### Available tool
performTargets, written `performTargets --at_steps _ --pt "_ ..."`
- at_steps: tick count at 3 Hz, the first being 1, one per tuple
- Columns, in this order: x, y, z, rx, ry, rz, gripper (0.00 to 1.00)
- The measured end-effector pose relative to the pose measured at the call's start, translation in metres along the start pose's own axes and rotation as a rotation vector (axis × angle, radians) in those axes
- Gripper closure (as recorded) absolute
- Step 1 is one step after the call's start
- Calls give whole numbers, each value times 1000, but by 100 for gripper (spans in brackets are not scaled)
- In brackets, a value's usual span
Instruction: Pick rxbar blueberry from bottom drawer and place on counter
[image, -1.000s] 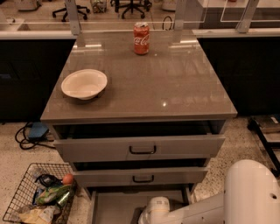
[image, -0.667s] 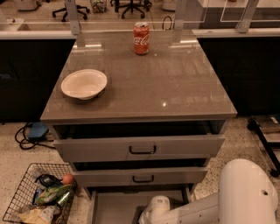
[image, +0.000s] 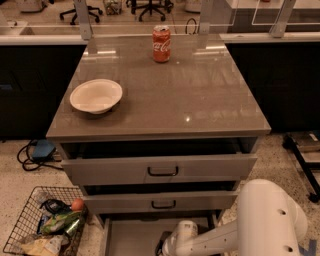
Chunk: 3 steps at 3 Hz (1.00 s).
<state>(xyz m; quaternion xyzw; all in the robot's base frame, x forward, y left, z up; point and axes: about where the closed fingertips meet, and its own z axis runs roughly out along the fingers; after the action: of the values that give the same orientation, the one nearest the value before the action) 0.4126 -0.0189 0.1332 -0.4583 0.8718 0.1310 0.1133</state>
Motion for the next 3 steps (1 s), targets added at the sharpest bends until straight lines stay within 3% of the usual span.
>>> performTargets --at_steps 3 --pt "18 -15 35 -23 50 26 0"
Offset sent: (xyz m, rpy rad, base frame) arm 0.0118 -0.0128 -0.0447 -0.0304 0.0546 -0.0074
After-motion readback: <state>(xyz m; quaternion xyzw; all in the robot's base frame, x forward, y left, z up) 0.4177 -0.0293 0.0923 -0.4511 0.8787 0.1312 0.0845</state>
